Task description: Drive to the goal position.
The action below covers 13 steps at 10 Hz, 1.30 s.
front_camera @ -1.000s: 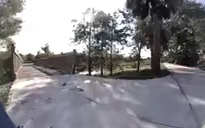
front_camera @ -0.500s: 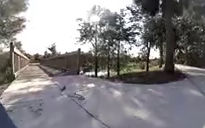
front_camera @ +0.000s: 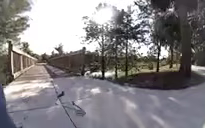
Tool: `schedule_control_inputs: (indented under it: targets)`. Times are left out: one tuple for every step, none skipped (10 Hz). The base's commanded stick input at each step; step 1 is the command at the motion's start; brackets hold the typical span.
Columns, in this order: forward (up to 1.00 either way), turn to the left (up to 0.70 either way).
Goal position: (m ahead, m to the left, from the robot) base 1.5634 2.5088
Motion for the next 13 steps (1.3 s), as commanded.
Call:
schedule_control_inputs:
  targets:
    - [0.0,0.45]
    - [0.0,0.45]
    - [0.0,0.45]
    - [0.0,0.45]
    - [0.0,0.45]
    - [0.0,0.45]
    - [0.0,0.45]
    - [0.0,0.45]
    - [0.0,0.45]
    - [0.0,0.45]
    - [0.0,0.45]
    - [0.0,0.45]
    - [0.0,0.45]
